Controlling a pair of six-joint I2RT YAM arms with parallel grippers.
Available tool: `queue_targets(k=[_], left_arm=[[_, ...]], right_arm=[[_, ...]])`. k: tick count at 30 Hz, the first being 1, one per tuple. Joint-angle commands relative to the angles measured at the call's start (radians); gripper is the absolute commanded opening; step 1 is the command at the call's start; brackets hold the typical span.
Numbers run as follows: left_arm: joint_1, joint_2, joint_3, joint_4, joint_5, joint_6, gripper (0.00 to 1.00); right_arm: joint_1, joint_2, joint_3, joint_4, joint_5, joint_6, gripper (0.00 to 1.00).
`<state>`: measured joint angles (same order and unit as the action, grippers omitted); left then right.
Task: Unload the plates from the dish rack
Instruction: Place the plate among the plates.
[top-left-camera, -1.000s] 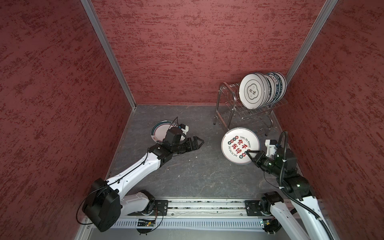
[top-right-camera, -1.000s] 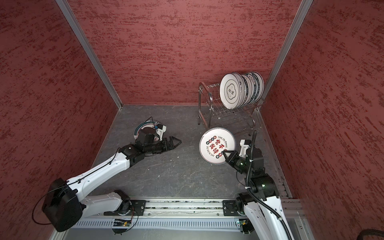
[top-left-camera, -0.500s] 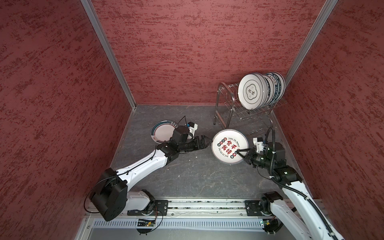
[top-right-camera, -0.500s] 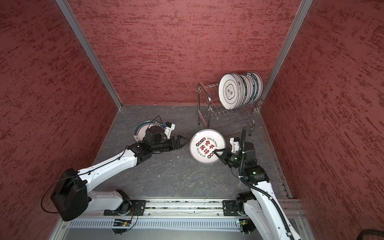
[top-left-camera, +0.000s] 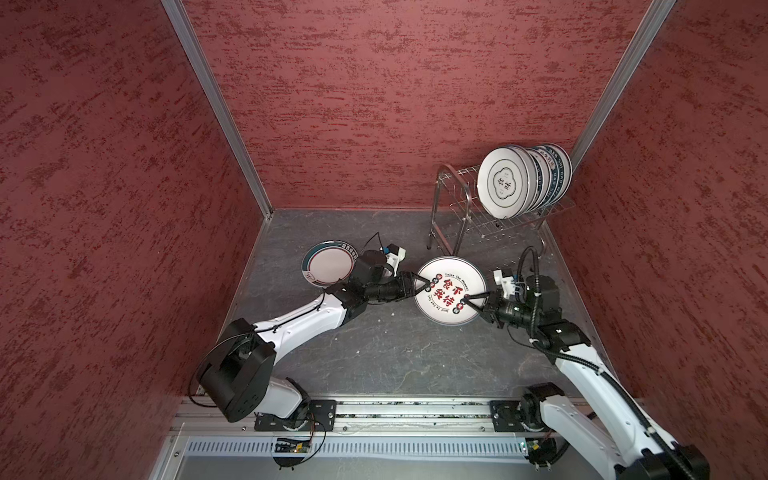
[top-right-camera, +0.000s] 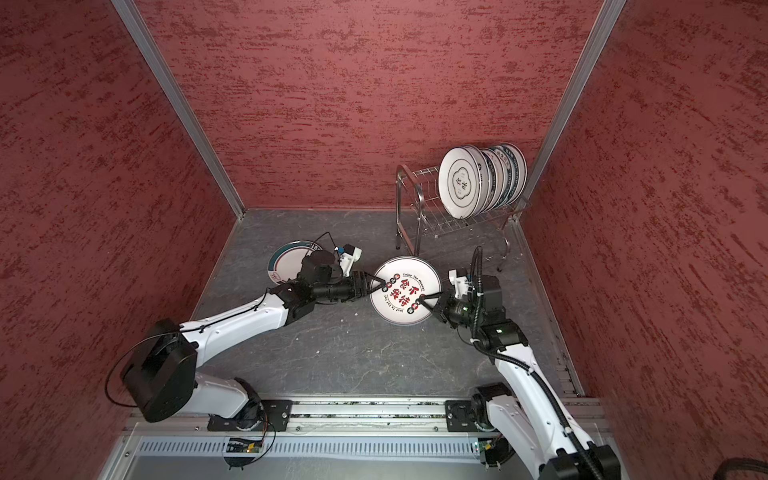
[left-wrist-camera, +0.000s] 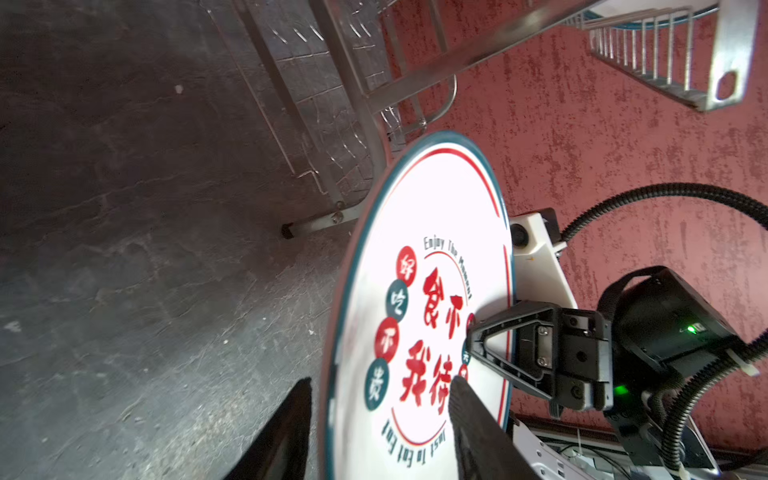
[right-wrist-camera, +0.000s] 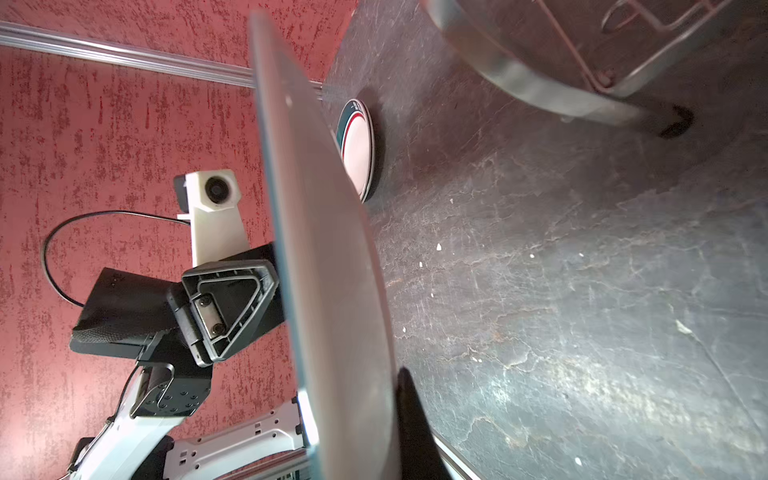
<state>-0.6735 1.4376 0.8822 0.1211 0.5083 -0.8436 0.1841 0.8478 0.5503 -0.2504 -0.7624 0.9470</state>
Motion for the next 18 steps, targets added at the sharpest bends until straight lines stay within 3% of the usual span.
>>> queue_targets(k=[1, 5, 11, 16, 18], left_arm=[[-0.005, 0.005, 0.018, 0.061, 0.044, -0.009, 0.4], [-0.003, 0.006, 0.008, 0.072, 0.07, -0.018, 0.27], [0.007, -0.006, 0.001, 0.046, 0.087, -0.02, 0.13], [0.017, -0.011, -0.004, 0.026, 0.098, -0.014, 0.0], [0.025, -0.018, -0.007, 0.015, 0.098, -0.017, 0.0]], right_arm=[[0.014, 0.006, 0.019, 0.106, -0.047, -0.012, 0.0], [0.024, 0.029, 0.013, 0.141, -0.046, -0.006, 0.02], [0.042, 0.067, 0.01, 0.184, -0.045, -0.005, 0.14], [0.052, 0.089, 0.019, 0.203, -0.033, 0.0, 0.33], [0.053, 0.091, 0.026, 0.197, -0.025, -0.003, 0.41]])
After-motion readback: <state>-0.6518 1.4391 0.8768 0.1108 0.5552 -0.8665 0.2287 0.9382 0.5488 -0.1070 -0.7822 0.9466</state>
